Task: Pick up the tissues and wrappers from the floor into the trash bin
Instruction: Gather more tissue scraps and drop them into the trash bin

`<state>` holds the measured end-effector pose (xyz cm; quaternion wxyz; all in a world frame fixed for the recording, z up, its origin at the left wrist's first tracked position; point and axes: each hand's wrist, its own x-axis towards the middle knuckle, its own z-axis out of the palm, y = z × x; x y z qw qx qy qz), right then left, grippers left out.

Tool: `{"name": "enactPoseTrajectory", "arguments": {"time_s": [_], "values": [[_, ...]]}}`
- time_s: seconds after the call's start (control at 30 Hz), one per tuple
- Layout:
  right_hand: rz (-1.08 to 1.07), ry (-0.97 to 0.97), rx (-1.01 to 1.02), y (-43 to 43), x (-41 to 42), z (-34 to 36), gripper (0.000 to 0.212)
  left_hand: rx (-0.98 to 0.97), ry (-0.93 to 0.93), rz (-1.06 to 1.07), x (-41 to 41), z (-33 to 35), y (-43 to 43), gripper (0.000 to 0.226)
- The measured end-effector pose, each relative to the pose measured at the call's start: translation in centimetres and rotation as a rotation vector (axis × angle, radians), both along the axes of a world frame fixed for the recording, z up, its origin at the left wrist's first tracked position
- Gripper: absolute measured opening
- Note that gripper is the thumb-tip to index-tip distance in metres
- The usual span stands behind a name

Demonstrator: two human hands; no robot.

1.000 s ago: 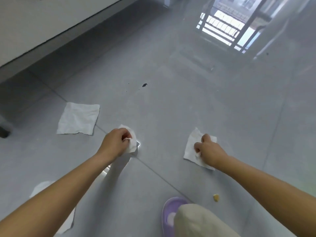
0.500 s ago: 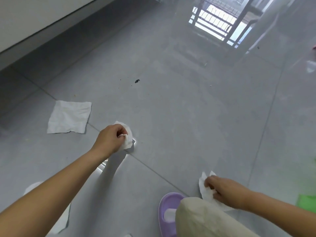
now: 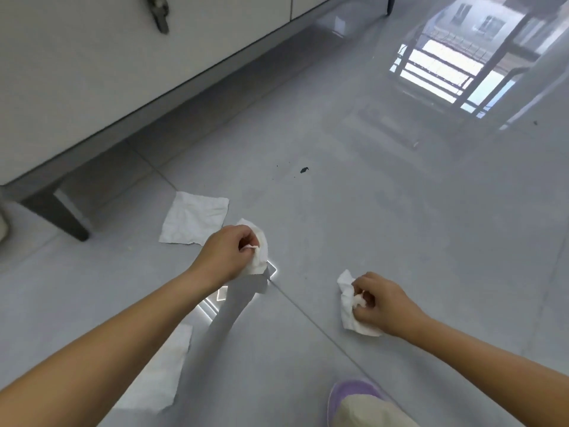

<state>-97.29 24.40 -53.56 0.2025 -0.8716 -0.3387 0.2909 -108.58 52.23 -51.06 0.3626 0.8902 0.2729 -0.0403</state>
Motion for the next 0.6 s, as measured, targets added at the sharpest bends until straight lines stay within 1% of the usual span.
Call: {"name": "enactPoseTrajectory", "arguments": {"time_s": [0.13,0.23,0.3,0.37,0.47,0.6], "values": [[0.057,0.018,0.177,10.2,-1.2,4.4,0.026,0.047,-0.051,-0.012,-3.0,4.4,4.0,0.016],[0.180,0.004,0.270,17.1,-2.9,8.0,0.027,0.119,-0.085,0.073,-6.5,7.8,7.9,0.016],[0.249,-0.002,0.334,21.5,-4.4,10.3,0.026,0.153,-0.134,0.197,-9.3,9.9,10.5,0.016],[0.324,-0.009,0.398,25.5,-6.4,12.3,0.030,0.146,-0.211,0.330,-12.0,11.5,12.6,0.017],[0.423,-0.029,0.461,31.2,-9.8,14.7,0.023,0.095,-0.360,0.510,-15.7,12.8,15.1,0.026],[0.558,-0.037,0.548,38.6,-15.4,18.2,0.027,0.008,-0.550,0.788,-21.0,12.8,18.0,0.036]]}}
